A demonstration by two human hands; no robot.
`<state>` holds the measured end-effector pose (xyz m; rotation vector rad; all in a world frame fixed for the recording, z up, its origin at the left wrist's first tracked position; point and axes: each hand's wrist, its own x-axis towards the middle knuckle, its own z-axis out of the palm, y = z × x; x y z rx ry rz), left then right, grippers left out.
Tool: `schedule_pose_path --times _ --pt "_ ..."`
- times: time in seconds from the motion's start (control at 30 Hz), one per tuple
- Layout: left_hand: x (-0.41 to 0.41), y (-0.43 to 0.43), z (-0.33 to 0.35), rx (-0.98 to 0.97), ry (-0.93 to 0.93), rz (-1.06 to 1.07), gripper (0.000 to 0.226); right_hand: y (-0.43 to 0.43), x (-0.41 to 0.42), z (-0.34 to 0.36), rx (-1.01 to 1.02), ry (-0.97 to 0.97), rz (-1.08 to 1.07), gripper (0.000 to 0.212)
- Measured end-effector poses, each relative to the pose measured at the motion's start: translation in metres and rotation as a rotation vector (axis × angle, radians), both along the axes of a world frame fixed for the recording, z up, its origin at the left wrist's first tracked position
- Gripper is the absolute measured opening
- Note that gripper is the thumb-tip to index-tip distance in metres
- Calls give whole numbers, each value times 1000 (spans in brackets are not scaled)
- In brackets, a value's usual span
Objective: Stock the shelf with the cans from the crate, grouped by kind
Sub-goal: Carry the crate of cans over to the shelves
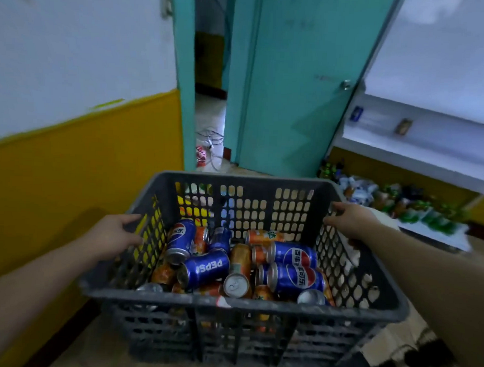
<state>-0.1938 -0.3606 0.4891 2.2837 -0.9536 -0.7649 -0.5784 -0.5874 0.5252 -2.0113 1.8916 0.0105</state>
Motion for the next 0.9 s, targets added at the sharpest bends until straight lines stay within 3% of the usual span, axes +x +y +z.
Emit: schedule_pose_path --times 0.5,0.67,0.9 --pt "-25 -295 3 35 -62 -468 69 -102 -94 -20 28 -135 -533 65" --pt "-61 -377 -12 87 -19 -515 74 -158 -130 -30 79 -151 -583 63" --pt "-120 -489 -7 16 3 -609 68 -226 -186 -23 59 -148 -685 67"
